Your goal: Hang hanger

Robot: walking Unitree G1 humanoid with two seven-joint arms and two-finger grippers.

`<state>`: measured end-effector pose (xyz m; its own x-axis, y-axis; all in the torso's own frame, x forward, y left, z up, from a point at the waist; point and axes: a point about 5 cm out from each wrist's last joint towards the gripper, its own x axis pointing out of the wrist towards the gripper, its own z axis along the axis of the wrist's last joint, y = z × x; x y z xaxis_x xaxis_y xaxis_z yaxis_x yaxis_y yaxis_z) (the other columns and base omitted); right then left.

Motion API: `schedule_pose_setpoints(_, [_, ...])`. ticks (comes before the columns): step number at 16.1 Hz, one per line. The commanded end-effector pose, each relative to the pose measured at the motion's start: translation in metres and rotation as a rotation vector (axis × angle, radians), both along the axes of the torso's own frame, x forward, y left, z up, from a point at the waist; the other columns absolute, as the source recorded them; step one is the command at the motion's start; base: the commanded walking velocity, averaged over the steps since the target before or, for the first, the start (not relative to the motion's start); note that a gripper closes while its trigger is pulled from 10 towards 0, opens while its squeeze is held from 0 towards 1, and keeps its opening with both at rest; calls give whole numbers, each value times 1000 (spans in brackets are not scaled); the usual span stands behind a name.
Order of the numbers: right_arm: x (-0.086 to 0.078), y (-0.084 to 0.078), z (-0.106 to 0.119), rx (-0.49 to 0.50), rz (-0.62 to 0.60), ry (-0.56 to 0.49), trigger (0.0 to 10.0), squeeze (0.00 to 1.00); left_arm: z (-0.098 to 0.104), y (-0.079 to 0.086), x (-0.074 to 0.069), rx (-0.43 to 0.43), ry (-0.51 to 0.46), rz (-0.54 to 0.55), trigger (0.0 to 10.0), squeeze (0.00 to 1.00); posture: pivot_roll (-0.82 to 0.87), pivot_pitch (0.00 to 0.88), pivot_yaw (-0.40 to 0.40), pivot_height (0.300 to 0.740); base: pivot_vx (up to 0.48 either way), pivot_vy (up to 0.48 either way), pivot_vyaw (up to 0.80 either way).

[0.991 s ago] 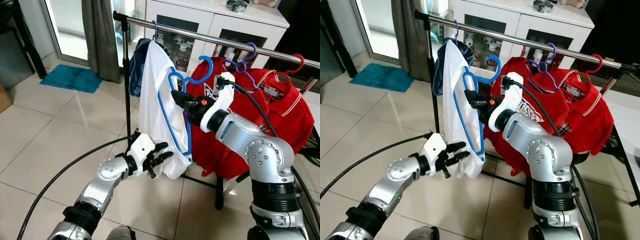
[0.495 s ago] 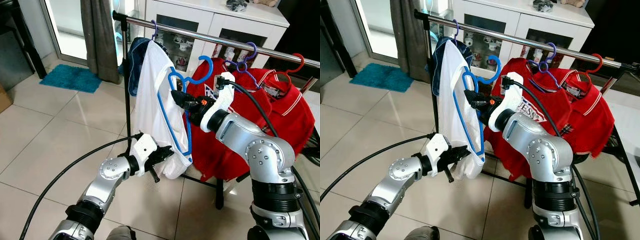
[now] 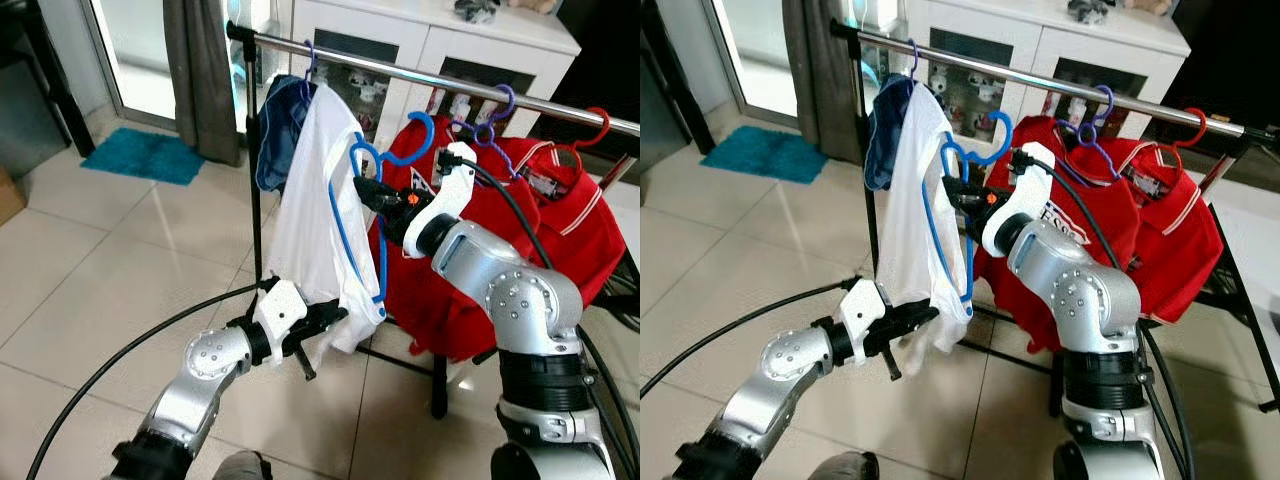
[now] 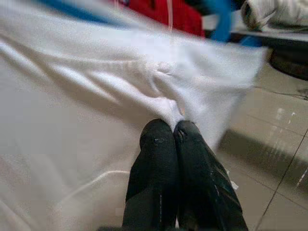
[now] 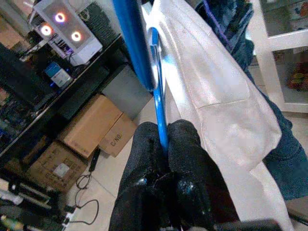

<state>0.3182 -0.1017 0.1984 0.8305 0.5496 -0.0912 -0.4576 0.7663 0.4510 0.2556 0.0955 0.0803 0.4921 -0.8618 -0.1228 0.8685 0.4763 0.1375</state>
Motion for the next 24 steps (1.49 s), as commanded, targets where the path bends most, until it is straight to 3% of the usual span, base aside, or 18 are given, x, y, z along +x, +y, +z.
schedule_pose_setpoints(1, [5,-6,9,11,-46,-44,10000,0,5,-6,-4,-8,-13,-30,0,0,95,34,-88,740,0,0,0])
schedule_pose_setpoints(5, [17,-12,2,2,-132,-20,10000,0,9,-8,-20,2,-16,-59,0,0,100,36,-88,740,0,0,0])
schedule_pose_setpoints(7, [28,-20,-1,48,-221,18,10000,0,9,-9,-25,18,-13,-76,0,0,104,37,-92,740,0,0,0])
schedule_pose_setpoints(12, [44,-30,-2,160,-342,76,10000,0,12,-13,-27,38,-18,-94,0,0,111,26,-92,740,0,0,0])
schedule_pose_setpoints(18, [54,-39,1,285,-376,145,10000,0,3,-12,-30,104,-19,-121,0,0,102,18,-84,740,0,0,0])
schedule_pose_setpoints(20, [55,-38,2,279,-367,144,10000,0,6,-13,-27,93,-32,-108,0,0,98,17,-85,740,0,0,0])
schedule_pose_setpoints(24, [48,-24,-14,252,-338,200,10000,0,29,-33,-9,15,-101,-77,0,0,106,22,-97,740,0,0,0])
